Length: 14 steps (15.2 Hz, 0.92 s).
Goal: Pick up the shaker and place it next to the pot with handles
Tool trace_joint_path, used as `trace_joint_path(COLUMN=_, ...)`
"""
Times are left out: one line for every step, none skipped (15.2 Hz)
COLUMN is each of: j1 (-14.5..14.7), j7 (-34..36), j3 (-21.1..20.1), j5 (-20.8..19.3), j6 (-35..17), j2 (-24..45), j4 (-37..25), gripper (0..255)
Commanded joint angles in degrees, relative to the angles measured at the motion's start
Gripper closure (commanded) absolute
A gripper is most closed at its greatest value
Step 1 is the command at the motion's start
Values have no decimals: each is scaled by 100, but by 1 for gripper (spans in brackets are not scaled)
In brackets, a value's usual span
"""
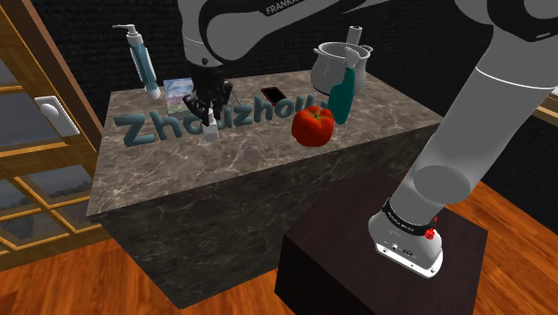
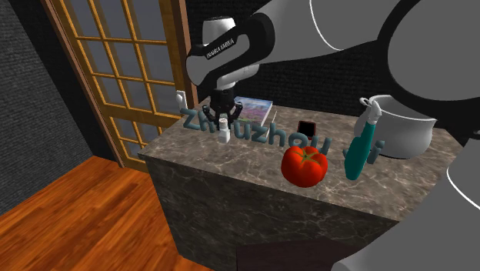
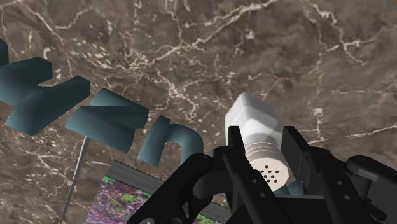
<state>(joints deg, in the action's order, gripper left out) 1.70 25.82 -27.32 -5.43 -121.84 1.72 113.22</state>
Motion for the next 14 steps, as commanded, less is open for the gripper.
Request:
trace_joint_path(j1=-4, j7=-32, j3=1, j5=34, j6=153, j2=-46, j4=-112, gripper=255)
trace_joint_path(j1=-5, j7=-45, j3=2, j5=48, j6=227, j2=-66, j4=-168, gripper=255)
trace_joint_path(j1=-6, j7=-57, j3=2, j5=62, j6=300, j2=-84, j4=-227, gripper=255)
trace_joint_path(j1=-7, j7=-69, j3=3, j5=74, j6=374, j2=-101, j4=-286, gripper=255)
trace_joint_path(j1=-8, j7=-80, j3=3, j5=85, j6=448, j2=-116, j4=-347, gripper=255)
trace_joint_path(j1=-9, j7=-91, j3=4, j5=96, j6=522, j2=-130, j4=-409, gripper=255)
trace_joint_path(j1=-10, j7=-101, j3=5, j5=105, j6=597, j2=-143, j4=-472, gripper=255)
trace_joint_path(j1=-10, j7=-110, j3=5, j5=114, j6=672, j2=-155, j4=-537, gripper=255)
trace_joint_path(j1=-11, j7=-119, j3=6, j5=122, j6=746, j2=-165, j4=-604, gripper=255)
trace_joint_path(j1=-11, j7=-127, j3=6, j5=129, j6=822, j2=-174, j4=-671, gripper=255)
trace_joint_path(j1=-11, j7=-135, j3=6, j5=135, j6=897, j2=-181, j4=-740, gripper=255)
trace_joint_path(j1=-12, j7=-142, j3=7, j5=140, j6=973, j2=-187, j4=-811, gripper=255)
trace_joint_path(j1=-12, j7=-148, j3=7, j5=144, j6=1049, j2=-192, j4=-883, gripper=255)
trace_joint_path(j1=-12, j7=-154, j3=7, j5=148, j6=1125, j2=-195, j4=-957, gripper=255)
